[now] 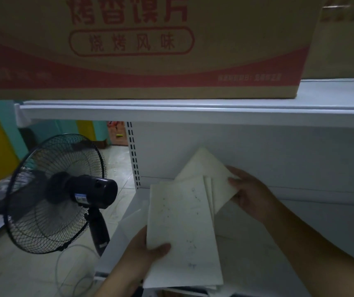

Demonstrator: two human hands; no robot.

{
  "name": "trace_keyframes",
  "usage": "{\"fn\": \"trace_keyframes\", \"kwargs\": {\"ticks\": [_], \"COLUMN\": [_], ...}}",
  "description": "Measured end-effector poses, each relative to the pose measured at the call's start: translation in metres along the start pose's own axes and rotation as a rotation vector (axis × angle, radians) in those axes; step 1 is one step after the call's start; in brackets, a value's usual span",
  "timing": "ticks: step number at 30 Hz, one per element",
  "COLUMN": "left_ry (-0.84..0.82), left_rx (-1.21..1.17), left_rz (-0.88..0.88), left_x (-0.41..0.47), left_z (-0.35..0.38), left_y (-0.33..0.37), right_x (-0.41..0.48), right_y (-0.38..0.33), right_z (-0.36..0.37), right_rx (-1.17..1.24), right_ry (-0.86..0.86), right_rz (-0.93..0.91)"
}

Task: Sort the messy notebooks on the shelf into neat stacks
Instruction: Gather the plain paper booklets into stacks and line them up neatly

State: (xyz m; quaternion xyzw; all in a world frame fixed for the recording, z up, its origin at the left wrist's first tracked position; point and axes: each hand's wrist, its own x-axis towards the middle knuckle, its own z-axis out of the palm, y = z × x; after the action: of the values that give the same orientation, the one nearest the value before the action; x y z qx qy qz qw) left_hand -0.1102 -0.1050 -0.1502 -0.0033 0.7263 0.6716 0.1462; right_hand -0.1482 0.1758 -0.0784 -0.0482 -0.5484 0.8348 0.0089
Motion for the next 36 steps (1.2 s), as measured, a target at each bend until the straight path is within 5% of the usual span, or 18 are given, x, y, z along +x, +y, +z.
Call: {"fn": "trace_keyframes", "kwargs": {"ticks": [4,13,21,26,30,33,36], "left_ry": [0.000,-0.040,0.055,-0.050,-0.132,-0.112,-0.087], "left_rx": [0.062,0.050,-0.221,-0.450,-0.230,-0.122,-0.099], "left_rz": [-0.032,-0.074,-0.252,-0.322,-0.228,-0.180,-0.065], "left_x": [0.002,-0.003,0.006,0.013,0.014,0.008,-0.004], "left_z": [0.002,0.008,0.002,-0.007,-0.004,-0.001,0.002], "left_y": [0.001,0.016,0.020,0.012,0.010,0.013,0.019], "right_x": [-0.019,-0.032,0.004,-0.014,-0.040,-0.045,-0.060], "right_y": [-0.039,-0.028,0.056,0.071,0.093,0.095,0.081], "right_z": [-0.003,0.018,0.030,0.043,0.050,0.053,0.049], "right_rx": [0.295,0.007,-0.379,-0.700,-1.335,-1.455,-1.330], "right_ry": [0.031,0.112,0.311,0.363,0.184,0.140,0.170], "right_rz": [-0.125,0.007,0.074,-0.041,-0.046,-0.070,-0.017]}}
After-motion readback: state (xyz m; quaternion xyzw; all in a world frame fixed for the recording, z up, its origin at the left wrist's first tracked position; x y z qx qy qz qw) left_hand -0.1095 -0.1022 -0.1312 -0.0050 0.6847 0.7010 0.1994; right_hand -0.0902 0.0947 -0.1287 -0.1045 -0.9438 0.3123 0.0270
